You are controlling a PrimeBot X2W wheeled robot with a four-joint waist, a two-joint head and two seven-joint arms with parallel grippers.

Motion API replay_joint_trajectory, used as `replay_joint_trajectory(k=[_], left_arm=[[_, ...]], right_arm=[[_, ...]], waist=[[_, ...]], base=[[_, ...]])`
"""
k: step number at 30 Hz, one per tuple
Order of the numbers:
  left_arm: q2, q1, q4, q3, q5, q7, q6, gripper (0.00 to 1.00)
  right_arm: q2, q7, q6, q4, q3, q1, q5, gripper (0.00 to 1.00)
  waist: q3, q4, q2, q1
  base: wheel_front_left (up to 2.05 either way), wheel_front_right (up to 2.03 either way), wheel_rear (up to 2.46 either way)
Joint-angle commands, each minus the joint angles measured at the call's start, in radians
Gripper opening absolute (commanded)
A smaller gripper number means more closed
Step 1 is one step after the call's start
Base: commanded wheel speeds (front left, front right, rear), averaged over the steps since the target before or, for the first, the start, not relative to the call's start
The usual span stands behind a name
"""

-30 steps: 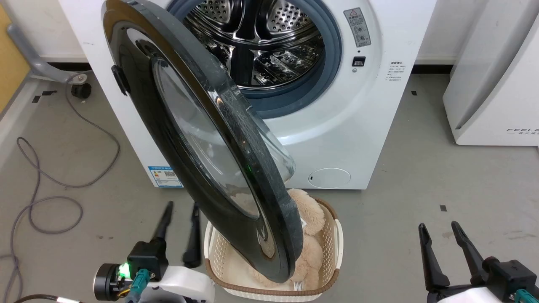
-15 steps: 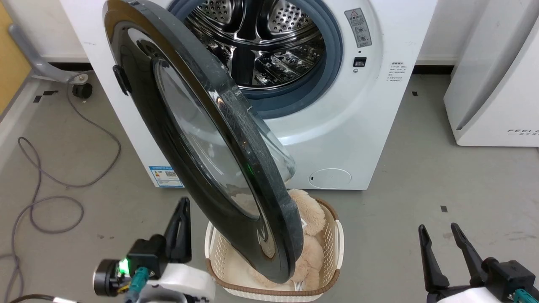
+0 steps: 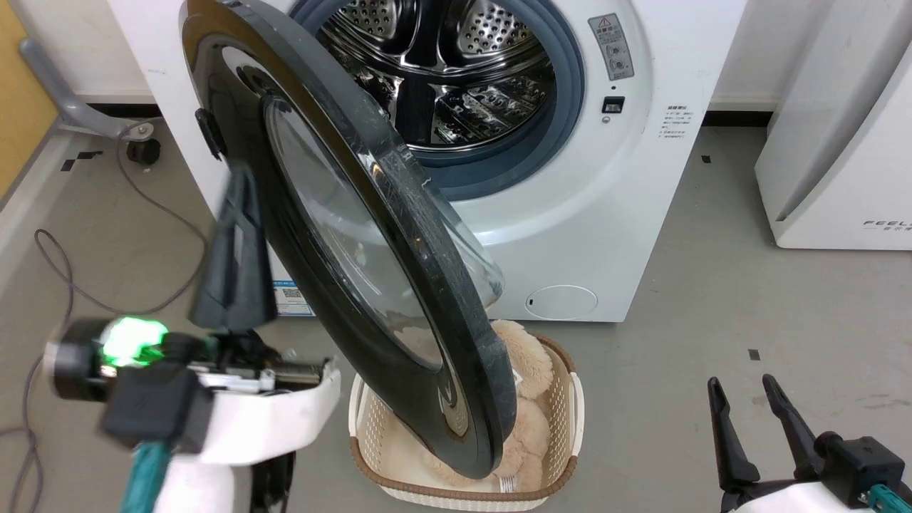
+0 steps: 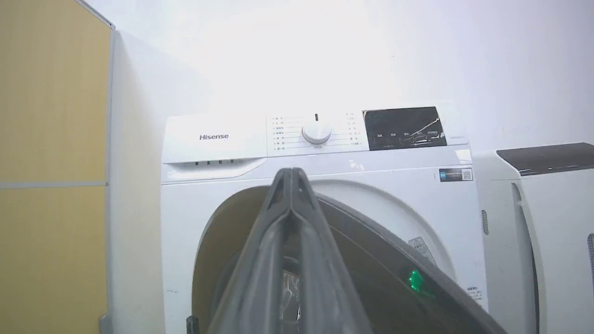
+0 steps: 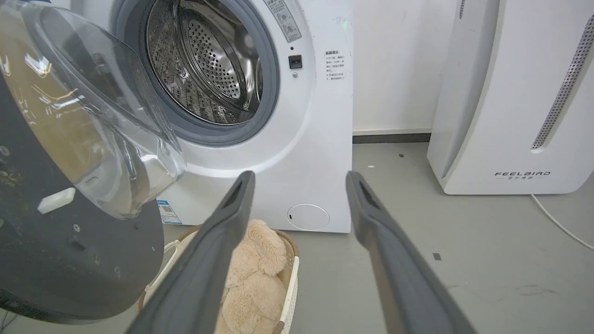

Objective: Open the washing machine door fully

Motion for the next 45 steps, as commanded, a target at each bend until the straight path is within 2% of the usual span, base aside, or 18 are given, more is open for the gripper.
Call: replay_joint_trajectory(k=[1,5,10,14,19,27,32,36,45], left_arm=[[0.004,-0.026,-0.059,-0.002,0.013,-0.004,0.008,0.00],[0.003,-0.055,-0.178,-0.040,0.020,-0.004,-0.006,0.00],[-0.007,-0.076,-0.238,-0.156,-0.016,-0.004,-0.059,0.00],[-0.015,-0.076,-0.223,-0.280,-0.070,0.001,-0.105,0.00],[-0.021,-0.074,-0.213,-0.425,-0.137,0.041,-0.140,0.00],[-0.014,-0.018,-0.145,-0.631,-0.251,0.195,-0.179,0.00],[0.011,0.023,-0.046,-0.703,-0.322,0.320,-0.187,0.00],[0.037,0.029,0.052,-0.723,-0.343,0.394,-0.186,0.00],[0.011,-0.052,0.264,-0.659,-0.277,0.323,-0.094,0.00]], right_arm=[[0.004,-0.002,0.001,0.007,-0.001,-0.012,0.008,1.00],[0.004,0.001,0.001,0.015,-0.004,-0.010,0.008,1.00],[0.004,0.004,0.001,0.021,-0.007,-0.013,0.008,1.00],[0.004,0.001,0.001,0.024,-0.004,-0.012,0.012,1.00],[0.004,-0.005,0.001,0.026,0.001,-0.008,0.019,1.00],[0.005,-0.005,0.001,0.032,0.001,0.001,0.025,1.00],[0.005,-0.003,0.001,0.031,0.006,-0.001,0.028,1.00],[0.005,0.001,0.001,0.035,0.011,-0.002,0.032,1.00],[0.005,0.000,0.001,0.048,0.014,-0.014,0.045,1.00]], waist=[[-0.002,-0.002,0.0000,0.0000],[-0.003,-0.004,0.0000,0.0000],[-0.002,-0.004,0.0000,0.0000],[-0.004,-0.002,0.0000,0.0000],[-0.008,-0.001,0.0000,0.0000],[-0.014,0.009,0.0000,0.0000],[-0.011,0.010,0.0000,0.0000],[-0.009,0.008,0.0000,0.0000],[0.005,-0.001,0.0000,0.0000]], base=[[0.00,0.00,0.00],[0.00,0.00,0.00],[0.00,0.00,0.00],[0.00,0.00,0.00],[0.00,0.00,0.00],[0.00,0.00,0.00],[0.00,0.00,0.00],[0.00,0.00,0.00],[0.00,0.00,0.00]])
